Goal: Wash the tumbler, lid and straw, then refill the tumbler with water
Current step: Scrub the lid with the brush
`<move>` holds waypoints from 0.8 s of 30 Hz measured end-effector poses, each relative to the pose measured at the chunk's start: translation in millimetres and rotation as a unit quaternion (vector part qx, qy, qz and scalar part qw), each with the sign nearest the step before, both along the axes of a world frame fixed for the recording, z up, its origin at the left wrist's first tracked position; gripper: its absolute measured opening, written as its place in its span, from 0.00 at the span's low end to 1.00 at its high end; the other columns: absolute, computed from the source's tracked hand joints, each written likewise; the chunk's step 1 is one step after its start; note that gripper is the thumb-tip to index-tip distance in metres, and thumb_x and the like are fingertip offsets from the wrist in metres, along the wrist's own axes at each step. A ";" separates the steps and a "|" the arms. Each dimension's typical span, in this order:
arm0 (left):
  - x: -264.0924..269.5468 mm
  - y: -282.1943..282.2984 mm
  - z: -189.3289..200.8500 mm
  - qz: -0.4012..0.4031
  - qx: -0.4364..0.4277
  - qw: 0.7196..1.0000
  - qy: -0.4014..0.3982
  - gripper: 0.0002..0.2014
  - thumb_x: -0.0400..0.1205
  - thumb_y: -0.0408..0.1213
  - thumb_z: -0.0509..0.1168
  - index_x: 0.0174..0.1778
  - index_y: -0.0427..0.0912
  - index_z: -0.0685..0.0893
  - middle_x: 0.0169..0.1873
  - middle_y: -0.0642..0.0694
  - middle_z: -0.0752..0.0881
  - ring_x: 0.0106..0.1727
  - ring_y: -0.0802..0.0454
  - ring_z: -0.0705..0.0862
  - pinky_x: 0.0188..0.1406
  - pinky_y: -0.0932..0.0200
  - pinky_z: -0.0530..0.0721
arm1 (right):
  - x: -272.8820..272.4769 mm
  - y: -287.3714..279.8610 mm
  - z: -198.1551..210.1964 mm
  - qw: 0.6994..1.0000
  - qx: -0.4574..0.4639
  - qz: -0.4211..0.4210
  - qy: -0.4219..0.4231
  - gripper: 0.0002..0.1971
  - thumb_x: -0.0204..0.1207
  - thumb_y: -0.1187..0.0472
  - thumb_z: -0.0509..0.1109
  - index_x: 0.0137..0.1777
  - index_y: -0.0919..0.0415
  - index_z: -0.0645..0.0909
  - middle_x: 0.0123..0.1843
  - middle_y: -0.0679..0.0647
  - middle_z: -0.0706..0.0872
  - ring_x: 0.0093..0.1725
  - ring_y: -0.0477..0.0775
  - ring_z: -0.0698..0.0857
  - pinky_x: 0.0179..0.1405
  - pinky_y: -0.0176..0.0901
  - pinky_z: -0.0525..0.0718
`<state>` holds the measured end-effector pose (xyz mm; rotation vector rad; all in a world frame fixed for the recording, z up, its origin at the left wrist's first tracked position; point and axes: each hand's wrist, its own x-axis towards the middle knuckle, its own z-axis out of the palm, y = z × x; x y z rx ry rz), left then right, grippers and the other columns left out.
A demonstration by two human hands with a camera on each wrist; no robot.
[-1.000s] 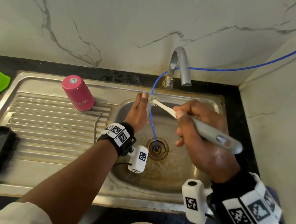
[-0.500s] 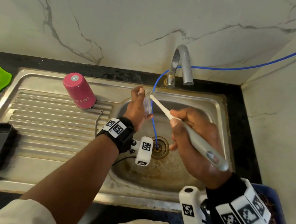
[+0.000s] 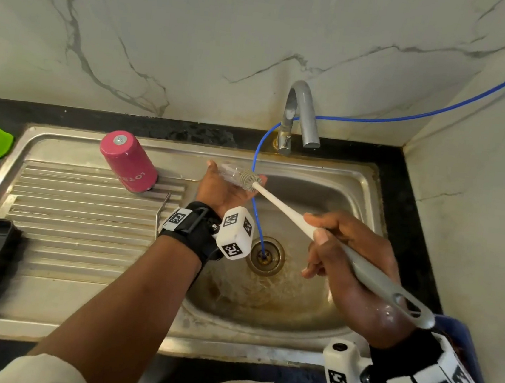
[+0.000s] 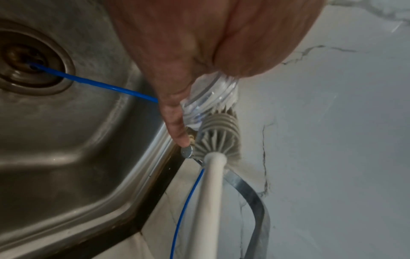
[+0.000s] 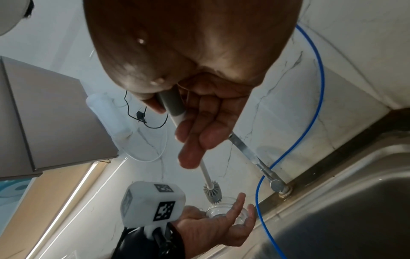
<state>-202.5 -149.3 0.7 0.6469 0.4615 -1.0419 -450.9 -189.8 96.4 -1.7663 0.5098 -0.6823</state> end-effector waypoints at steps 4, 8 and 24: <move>-0.2 5.9 -4.4 0.000 -0.046 0.998 0.040 0.36 0.93 0.62 0.47 0.85 0.35 0.69 0.70 0.18 0.80 0.64 0.23 0.85 0.65 0.28 0.85 | -6.1 -6.8 1.6 0.999 0.033 -0.032 -0.013 0.11 0.87 0.62 0.65 0.58 0.63 0.89 0.31 0.58 0.88 0.29 0.59 0.91 0.31 0.39 0.87; -7.1 6.6 6.6 0.017 -0.053 0.996 0.073 0.36 0.93 0.61 0.47 0.67 0.27 0.77 0.57 0.14 0.85 0.70 0.23 0.82 0.79 0.33 0.76 | -11.5 -7.6 2.8 0.997 0.057 -0.052 -0.020 0.13 0.87 0.61 0.63 0.57 0.63 0.90 0.33 0.60 0.89 0.30 0.61 0.92 0.31 0.46 0.89; -24.4 -7.7 -5.6 0.074 0.091 0.986 -0.118 0.31 0.91 0.56 0.61 0.84 0.42 0.68 0.74 0.30 0.80 0.62 0.33 0.90 0.45 0.42 0.94 | -4.7 -2.7 -5.1 0.992 0.059 -0.105 -0.043 0.13 0.89 0.60 0.63 0.58 0.64 0.89 0.35 0.61 0.91 0.34 0.60 0.94 0.36 0.43 0.90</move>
